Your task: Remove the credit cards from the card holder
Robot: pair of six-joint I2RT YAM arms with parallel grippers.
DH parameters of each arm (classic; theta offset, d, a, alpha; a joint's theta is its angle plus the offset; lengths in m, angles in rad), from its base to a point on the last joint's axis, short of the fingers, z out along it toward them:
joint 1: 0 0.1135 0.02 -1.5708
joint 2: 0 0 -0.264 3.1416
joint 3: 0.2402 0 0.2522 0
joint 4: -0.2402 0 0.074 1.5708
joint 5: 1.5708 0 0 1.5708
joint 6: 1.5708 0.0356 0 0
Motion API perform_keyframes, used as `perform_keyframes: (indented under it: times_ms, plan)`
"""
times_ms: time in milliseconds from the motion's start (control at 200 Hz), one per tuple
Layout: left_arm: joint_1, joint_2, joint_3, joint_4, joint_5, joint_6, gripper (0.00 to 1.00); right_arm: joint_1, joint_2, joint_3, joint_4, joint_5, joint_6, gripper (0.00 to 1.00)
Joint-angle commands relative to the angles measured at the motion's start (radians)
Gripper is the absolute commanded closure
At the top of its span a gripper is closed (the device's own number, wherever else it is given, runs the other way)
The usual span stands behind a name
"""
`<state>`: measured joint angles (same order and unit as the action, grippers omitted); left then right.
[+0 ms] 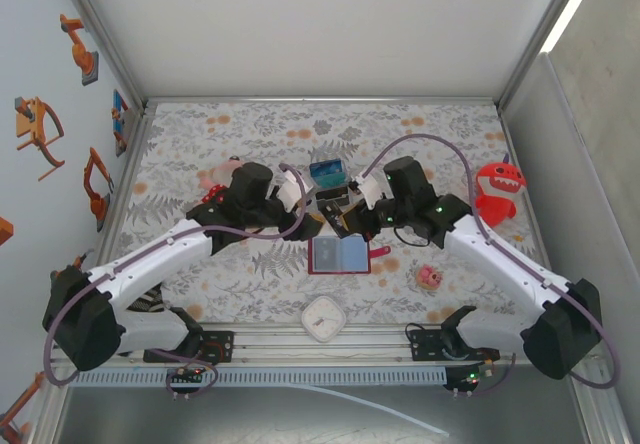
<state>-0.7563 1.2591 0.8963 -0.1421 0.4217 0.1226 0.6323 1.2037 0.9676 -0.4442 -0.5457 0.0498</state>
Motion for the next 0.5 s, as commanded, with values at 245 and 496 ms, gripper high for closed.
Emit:
perform_keyframes:
  times_ms: [245, 496]
  plan:
    - [0.012, 0.102, 0.145, -0.143, 0.268, 0.157, 0.63, 0.018, 0.059, 0.108, -0.142, -0.103, -0.173, 1.00]
    - [0.012, 0.112, 0.149, -0.167, 0.305, 0.175, 1.00, 0.018, 0.060, 0.117, -0.137, -0.082, -0.182, 1.00]
